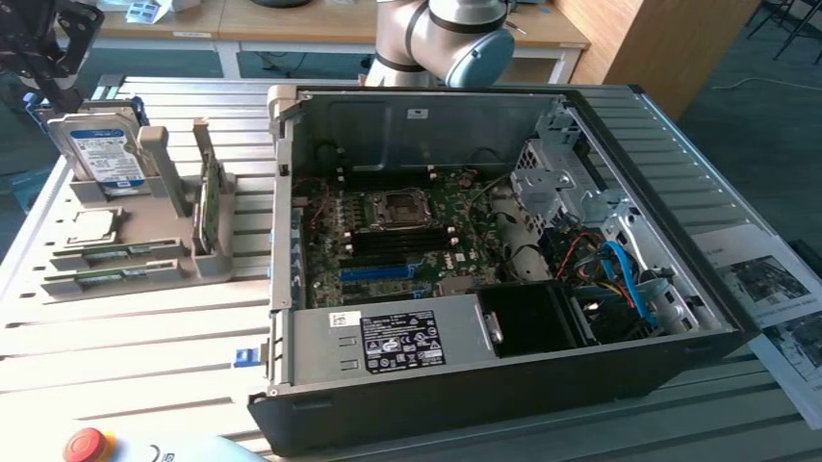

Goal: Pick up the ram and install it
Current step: 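Pick up the ram and move it above insertion slot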

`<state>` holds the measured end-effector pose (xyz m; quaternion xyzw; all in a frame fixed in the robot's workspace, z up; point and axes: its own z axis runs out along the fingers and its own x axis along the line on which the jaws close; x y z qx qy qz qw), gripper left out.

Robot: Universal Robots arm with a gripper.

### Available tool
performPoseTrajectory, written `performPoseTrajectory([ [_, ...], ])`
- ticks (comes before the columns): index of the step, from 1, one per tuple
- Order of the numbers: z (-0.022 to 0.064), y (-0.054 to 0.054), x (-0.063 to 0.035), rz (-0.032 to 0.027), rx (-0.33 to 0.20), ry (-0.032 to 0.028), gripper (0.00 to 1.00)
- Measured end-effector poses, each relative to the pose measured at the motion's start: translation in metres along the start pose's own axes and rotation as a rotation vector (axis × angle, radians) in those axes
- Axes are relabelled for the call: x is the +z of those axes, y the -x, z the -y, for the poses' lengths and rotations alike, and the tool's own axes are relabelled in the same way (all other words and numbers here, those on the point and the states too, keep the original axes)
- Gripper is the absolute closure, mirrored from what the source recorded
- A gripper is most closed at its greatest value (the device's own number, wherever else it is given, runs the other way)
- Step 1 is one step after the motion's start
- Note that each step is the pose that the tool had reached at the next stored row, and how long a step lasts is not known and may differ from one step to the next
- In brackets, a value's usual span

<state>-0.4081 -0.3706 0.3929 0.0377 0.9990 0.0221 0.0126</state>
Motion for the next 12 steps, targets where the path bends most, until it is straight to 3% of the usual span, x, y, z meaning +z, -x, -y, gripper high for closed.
performPoseTrajectory([
  [12, 0.0000, -0.0001, 0.0000, -0.0007, -0.014, 0.0003, 0.90],
])
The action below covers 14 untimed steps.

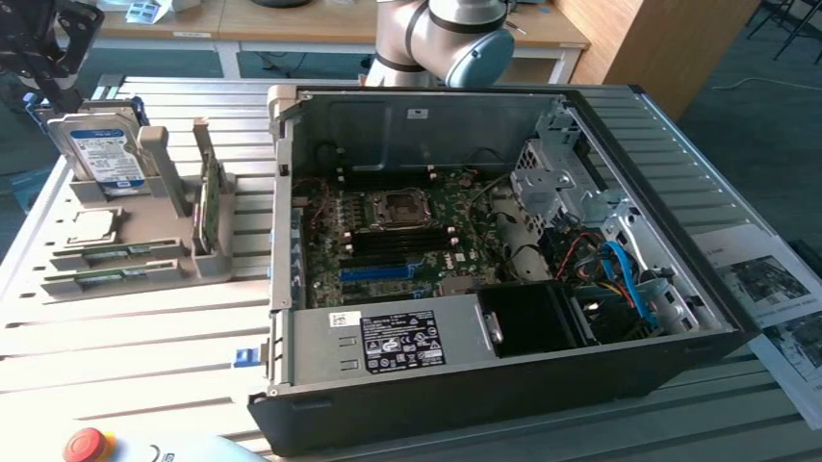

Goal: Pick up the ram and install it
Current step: 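Pick up the ram and move it above insertion slot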

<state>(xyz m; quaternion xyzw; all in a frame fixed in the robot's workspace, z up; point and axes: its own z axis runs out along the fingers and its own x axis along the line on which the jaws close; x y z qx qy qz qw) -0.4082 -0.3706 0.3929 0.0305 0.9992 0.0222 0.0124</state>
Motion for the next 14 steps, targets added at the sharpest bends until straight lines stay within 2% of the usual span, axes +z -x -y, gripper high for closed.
performPoseTrajectory([
  [5, 0.0000, 0.0000, 0.0001, -0.0021, -0.050, 0.0012, 0.90],
  [14, 0.0000, 0.0000, 0.0000, -0.0091, -0.204, 0.0048, 0.90],
])
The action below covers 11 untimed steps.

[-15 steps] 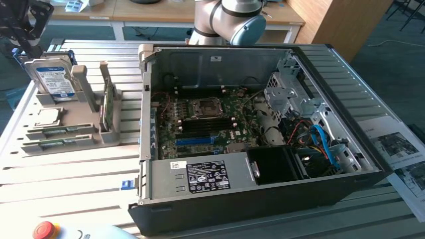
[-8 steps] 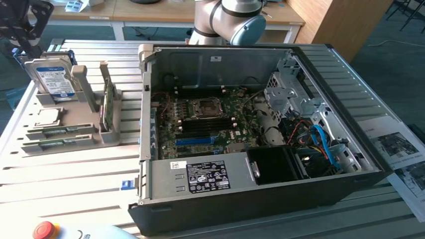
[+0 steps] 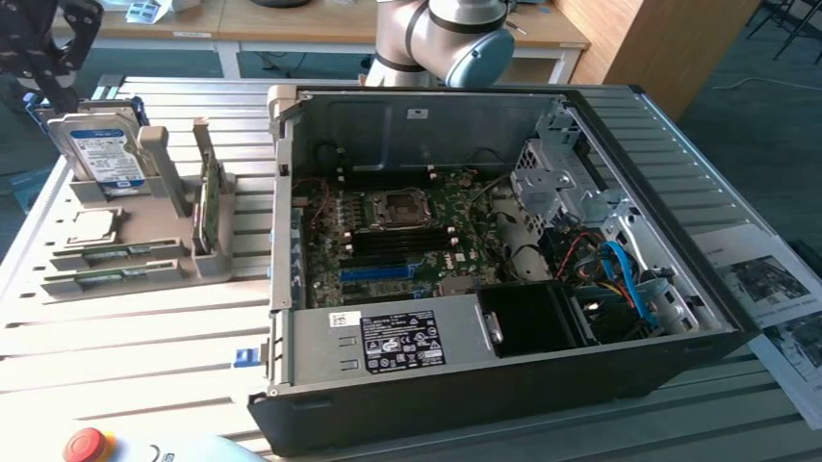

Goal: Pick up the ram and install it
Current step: 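Pick up the ram and move it above insertion slot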

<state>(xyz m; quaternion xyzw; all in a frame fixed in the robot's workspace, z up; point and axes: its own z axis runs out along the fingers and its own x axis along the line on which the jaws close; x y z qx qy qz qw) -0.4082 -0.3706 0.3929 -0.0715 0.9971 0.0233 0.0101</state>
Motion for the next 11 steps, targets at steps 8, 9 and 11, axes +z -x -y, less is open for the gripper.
performPoseTrajectory([
  [8, 0.0000, 0.0000, 0.0000, -0.0065, -0.145, 0.0034, 0.90],
  [9, 0.0000, 0.0000, 0.0000, -0.0073, -0.163, 0.0038, 0.90],
  [11, 0.0000, 0.0000, 0.0000, -0.0090, -0.200, 0.0047, 0.90],
])
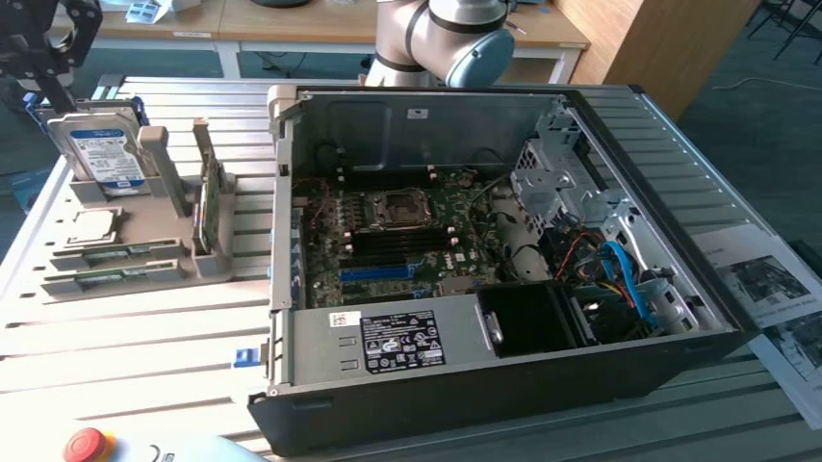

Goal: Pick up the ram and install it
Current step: 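Pick up the ram and move it above insertion slot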

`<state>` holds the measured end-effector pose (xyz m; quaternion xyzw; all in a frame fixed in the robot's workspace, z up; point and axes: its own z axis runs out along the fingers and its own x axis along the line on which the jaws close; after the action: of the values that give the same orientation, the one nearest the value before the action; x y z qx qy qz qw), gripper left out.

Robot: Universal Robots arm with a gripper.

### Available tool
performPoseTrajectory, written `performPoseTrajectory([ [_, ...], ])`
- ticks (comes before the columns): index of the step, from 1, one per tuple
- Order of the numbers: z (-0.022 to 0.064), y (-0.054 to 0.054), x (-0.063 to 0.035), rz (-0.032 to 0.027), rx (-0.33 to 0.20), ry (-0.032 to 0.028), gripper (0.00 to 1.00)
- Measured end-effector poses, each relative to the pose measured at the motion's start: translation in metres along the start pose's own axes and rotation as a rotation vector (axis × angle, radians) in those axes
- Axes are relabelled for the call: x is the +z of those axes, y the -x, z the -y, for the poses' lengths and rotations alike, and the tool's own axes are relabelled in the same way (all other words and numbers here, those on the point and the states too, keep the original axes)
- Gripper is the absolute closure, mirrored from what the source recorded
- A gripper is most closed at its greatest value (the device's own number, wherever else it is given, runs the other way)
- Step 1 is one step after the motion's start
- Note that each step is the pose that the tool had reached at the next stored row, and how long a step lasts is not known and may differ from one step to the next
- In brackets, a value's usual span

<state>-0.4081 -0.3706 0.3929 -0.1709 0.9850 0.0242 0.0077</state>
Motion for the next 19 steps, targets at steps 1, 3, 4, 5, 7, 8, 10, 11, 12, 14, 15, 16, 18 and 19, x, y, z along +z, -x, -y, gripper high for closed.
performPoseTrajectory([
  [1, 0.0000, 0.0000, 0.0000, -0.0008, -0.018, 0.0004, 0.90],
  [3, 0.0000, 0.0000, 0.0000, -0.0025, -0.054, 0.0013, 0.90],
  [4, 0.0000, 0.0000, 0.0000, -0.0032, -0.072, 0.0017, 0.90],
  [5, 0.0000, 0.0000, 0.0000, -0.0041, -0.090, 0.0021, 0.90],
  [7, 0.0000, 0.0000, 0.0000, -0.0057, -0.127, 0.0030, 0.90],
  [8, 0.0000, 0.0000, 0.0000, -0.0065, -0.145, 0.0034, 0.90],
  [10, 0.0000, 0.0000, 0.0000, -0.0081, -0.181, 0.0042, 0.90],
  [11, 0.0000, 0.0000, 0.0000, -0.0089, -0.199, 0.0047, 0.90],
  [12, 0.0000, 0.0000, 0.0000, -0.0098, -0.217, 0.0051, 0.90],
  [14, 0.0000, 0.0000, 0.0000, -0.0114, -0.254, 0.0060, 0.90],
  [15, 0.0000, 0.0000, 0.0000, -0.0122, -0.271, 0.0063, 0.90],
  [16, 0.0000, 0.0000, 0.0000, -0.0131, -0.291, 0.0068, 0.90],
  [18, 0.0000, 0.0000, 0.0000, -0.0148, -0.327, 0.0076, 0.90],
  [19, 0.0000, 0.0000, 0.0000, -0.0156, -0.345, 0.0081, 0.90],
])
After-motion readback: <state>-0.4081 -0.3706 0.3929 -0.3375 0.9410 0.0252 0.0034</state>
